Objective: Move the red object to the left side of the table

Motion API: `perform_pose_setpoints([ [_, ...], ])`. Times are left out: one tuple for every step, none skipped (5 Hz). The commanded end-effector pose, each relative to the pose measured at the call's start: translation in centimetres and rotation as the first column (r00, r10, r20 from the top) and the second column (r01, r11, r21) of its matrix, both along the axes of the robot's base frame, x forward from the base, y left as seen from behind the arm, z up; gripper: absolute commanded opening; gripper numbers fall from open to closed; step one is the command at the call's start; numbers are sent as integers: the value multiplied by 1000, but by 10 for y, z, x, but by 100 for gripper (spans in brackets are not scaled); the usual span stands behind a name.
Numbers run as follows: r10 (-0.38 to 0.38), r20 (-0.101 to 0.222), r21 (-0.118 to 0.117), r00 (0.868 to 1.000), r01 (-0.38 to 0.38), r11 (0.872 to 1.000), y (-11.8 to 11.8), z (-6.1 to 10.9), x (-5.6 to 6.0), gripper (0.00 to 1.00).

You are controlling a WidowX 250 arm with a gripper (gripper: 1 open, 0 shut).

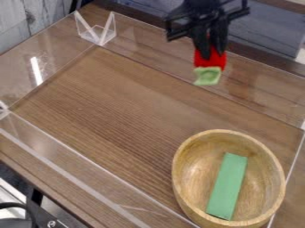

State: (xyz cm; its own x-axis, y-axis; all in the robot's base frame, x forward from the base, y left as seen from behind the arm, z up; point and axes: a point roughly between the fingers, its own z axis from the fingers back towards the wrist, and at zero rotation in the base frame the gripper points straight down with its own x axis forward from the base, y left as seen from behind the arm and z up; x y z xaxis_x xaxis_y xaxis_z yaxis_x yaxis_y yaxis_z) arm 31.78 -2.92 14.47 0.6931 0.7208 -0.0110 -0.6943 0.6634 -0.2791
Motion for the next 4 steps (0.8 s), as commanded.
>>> perform_pose_setpoints([
  [-76, 57, 27, 995, 75, 997, -13, 7, -1, 0],
  [-137, 54, 39, 989, 135, 990, -23, 0, -3, 0],
  [-209, 57, 61, 976, 205, 977, -20, -4, -5, 0],
  [-254, 61, 77, 965, 249, 965, -8, -4, -7, 0],
])
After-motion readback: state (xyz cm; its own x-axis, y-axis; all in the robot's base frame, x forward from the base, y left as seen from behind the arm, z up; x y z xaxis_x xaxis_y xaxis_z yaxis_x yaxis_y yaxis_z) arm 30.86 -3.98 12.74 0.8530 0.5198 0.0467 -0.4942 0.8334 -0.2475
